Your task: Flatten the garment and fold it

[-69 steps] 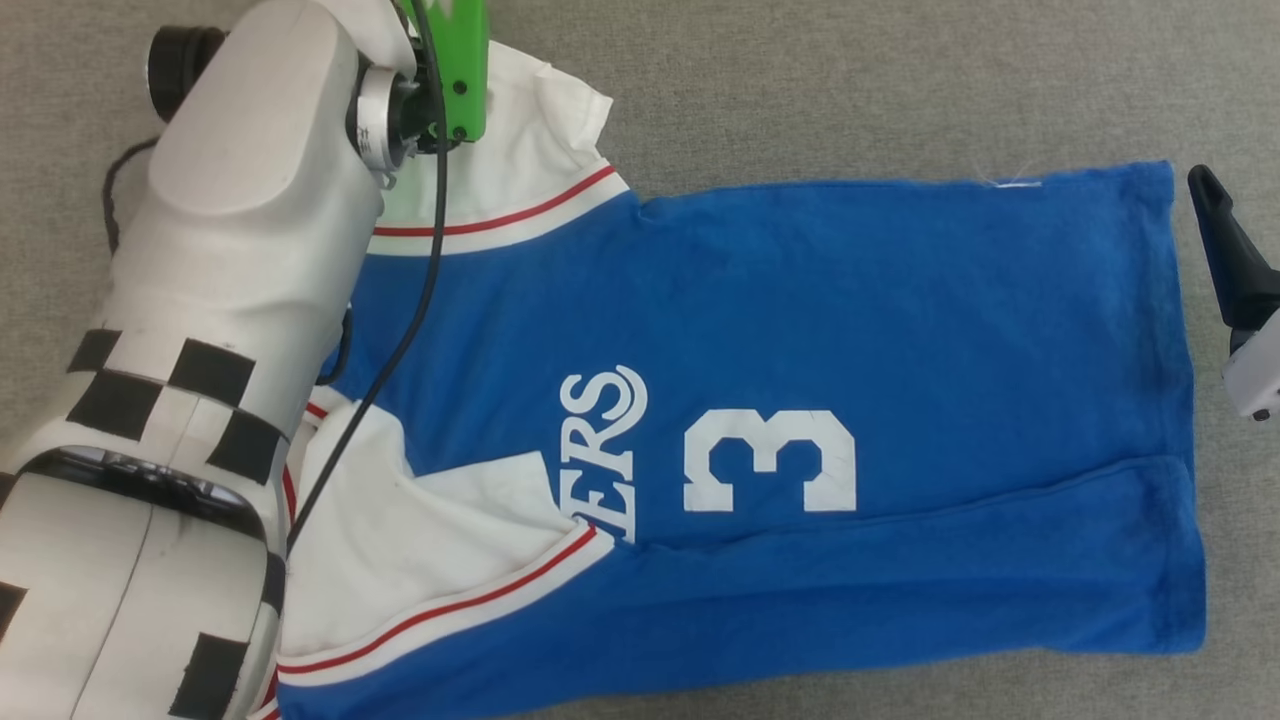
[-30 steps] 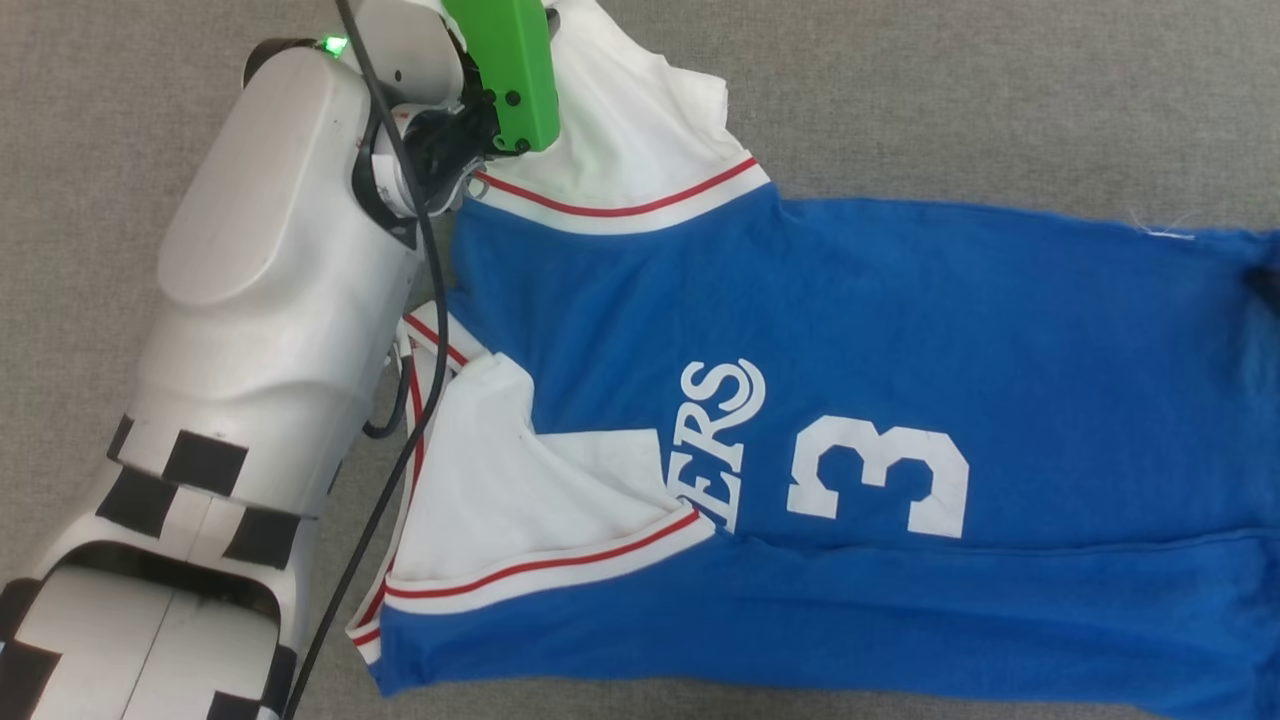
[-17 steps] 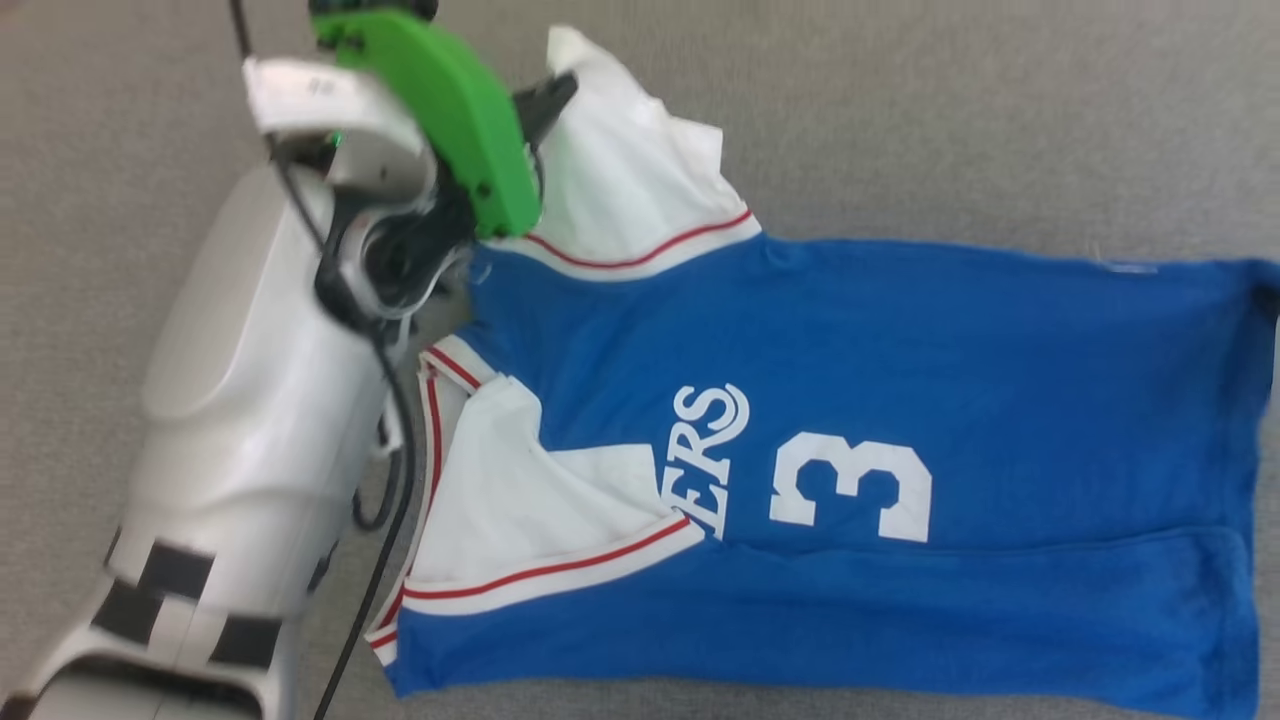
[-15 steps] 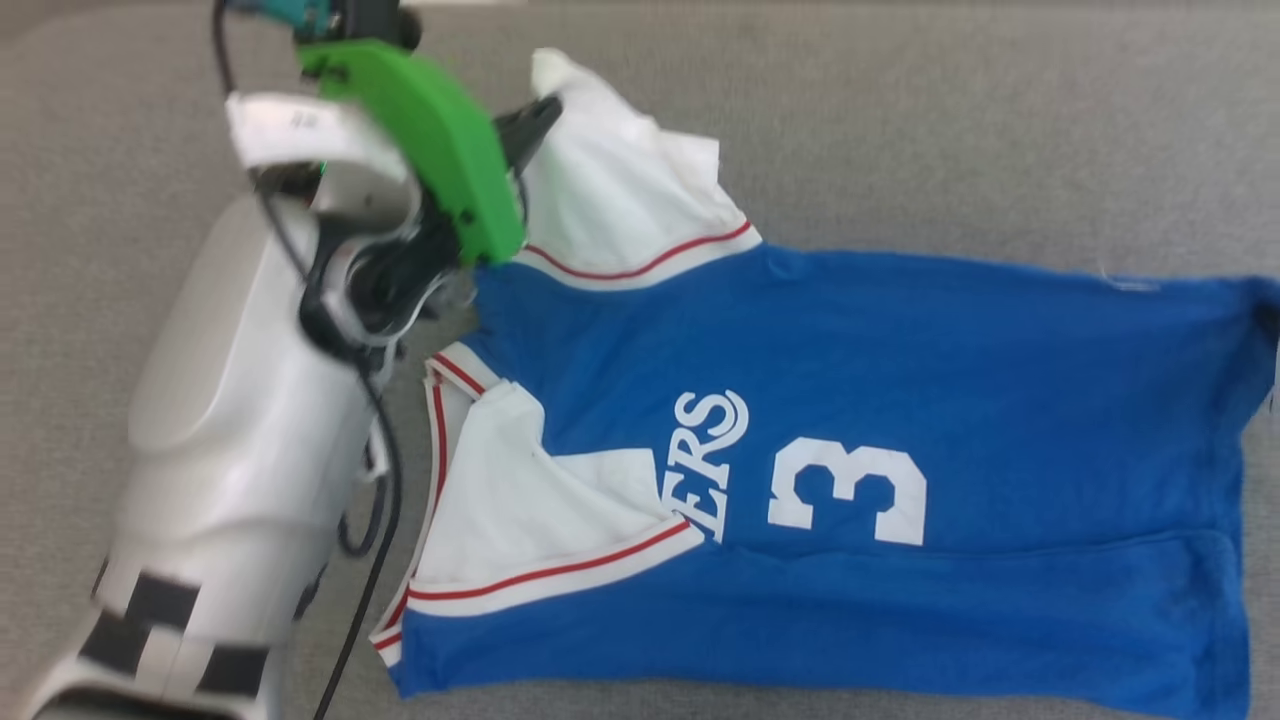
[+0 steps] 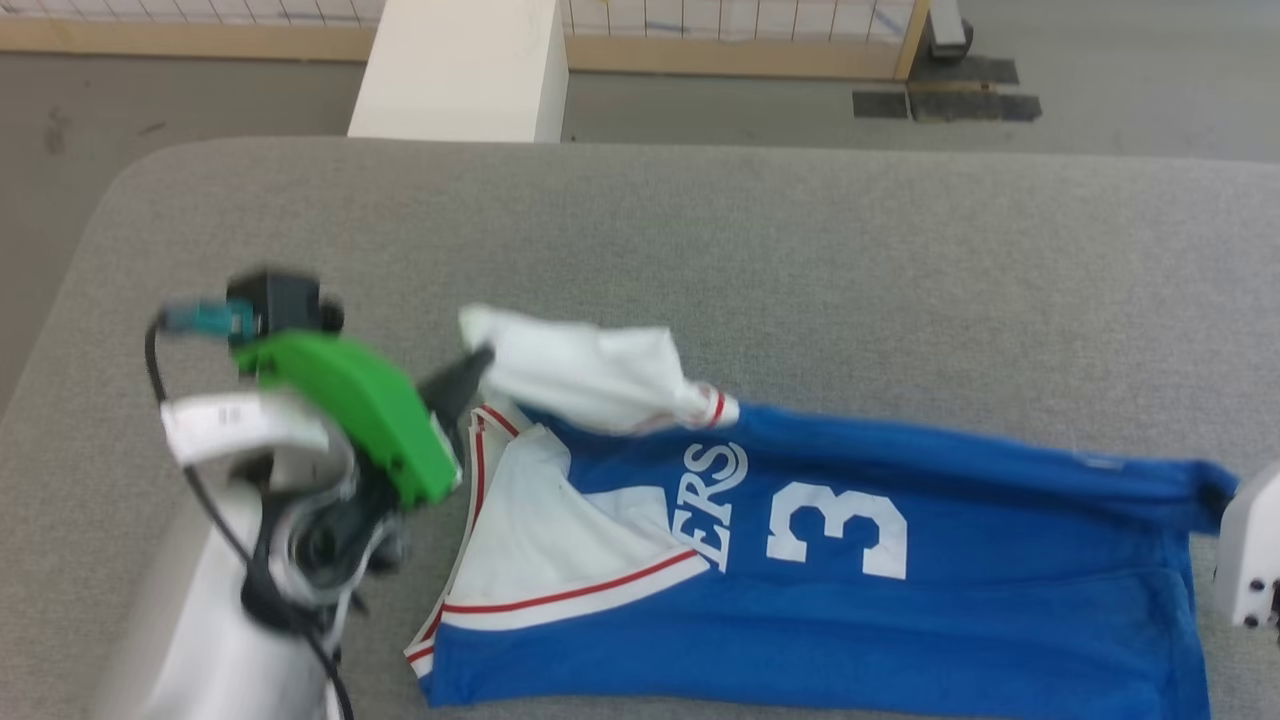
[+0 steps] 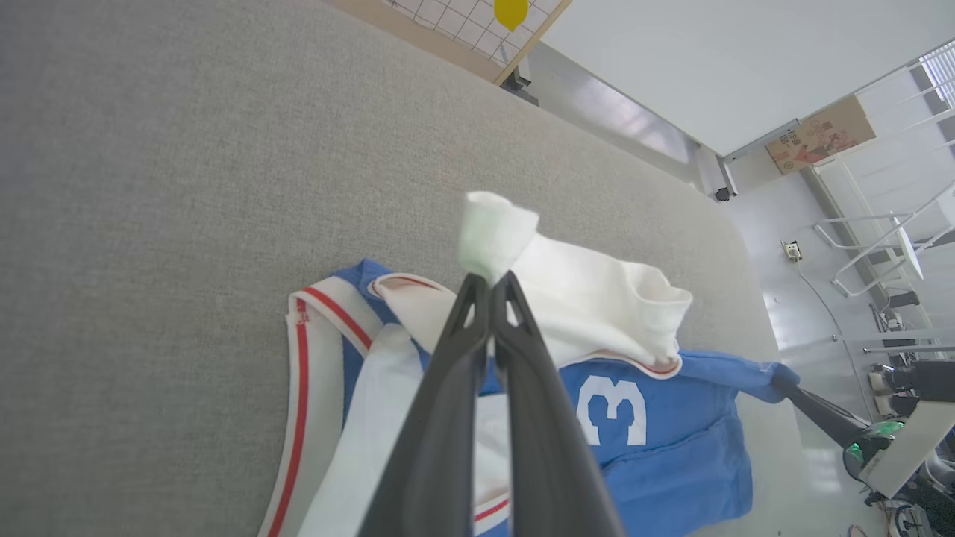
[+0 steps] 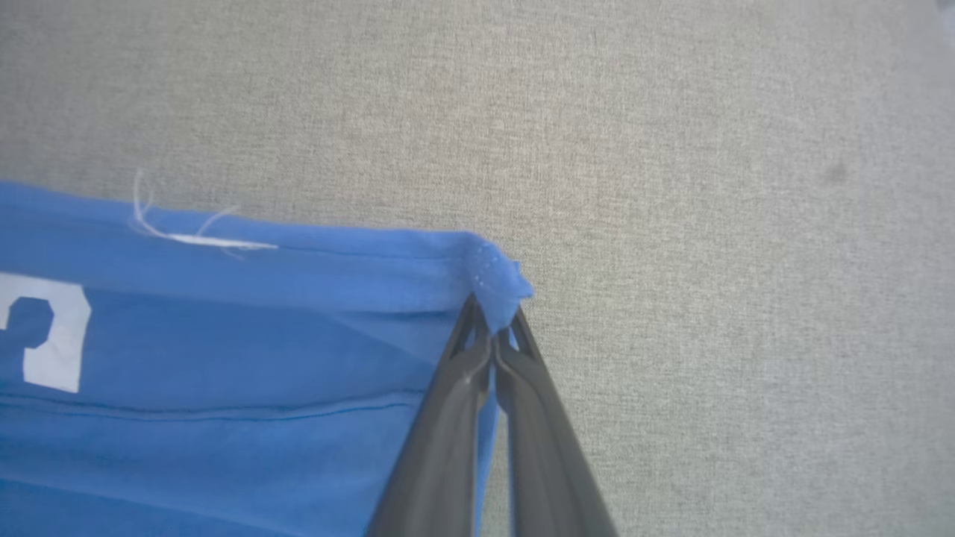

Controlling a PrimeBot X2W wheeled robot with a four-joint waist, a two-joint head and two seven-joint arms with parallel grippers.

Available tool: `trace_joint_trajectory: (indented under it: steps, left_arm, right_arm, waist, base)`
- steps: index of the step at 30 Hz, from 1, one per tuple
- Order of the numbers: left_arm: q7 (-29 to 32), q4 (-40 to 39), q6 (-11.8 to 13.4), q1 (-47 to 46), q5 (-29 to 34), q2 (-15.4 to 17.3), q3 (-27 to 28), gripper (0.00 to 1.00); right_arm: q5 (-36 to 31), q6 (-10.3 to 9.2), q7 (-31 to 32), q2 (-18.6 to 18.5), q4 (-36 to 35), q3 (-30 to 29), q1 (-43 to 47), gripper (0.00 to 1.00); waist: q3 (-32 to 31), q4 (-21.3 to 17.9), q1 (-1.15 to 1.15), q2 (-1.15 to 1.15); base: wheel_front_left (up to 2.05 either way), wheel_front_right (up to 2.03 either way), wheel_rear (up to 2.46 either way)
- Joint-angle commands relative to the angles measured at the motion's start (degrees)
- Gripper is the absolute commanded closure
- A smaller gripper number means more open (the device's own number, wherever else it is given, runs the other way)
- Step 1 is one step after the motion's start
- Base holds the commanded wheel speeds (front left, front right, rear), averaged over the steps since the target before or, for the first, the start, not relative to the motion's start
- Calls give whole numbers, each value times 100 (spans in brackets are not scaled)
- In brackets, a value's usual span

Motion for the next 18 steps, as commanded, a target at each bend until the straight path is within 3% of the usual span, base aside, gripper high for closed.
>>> trace_joint_trajectory:
  steps: [1, 11, 18]
  left_arm:
    - [-53, -87, 74, 297, -51, 37, 61, 100]
    - [-295, -271, 436, 2044, -317, -84, 218, 100]
    - [-327, 434, 505, 2063, -248, -209, 68, 100]
  right_arm:
    - [-17, -9, -63, 44, 42, -15, 130, 100]
    - [-31, -9, -260, 176, 284, -64, 640, 100]
    - [-88, -9, -310, 358, 569, 81, 804, 100]
  waist:
    - [-132, 29, 1, 0]
    - [-89, 47, 1, 0]
    - [-53, 25, 1, 0]
  base:
    - [0, 0, 0]
    - [0, 0, 0]
    - [0, 0, 0]
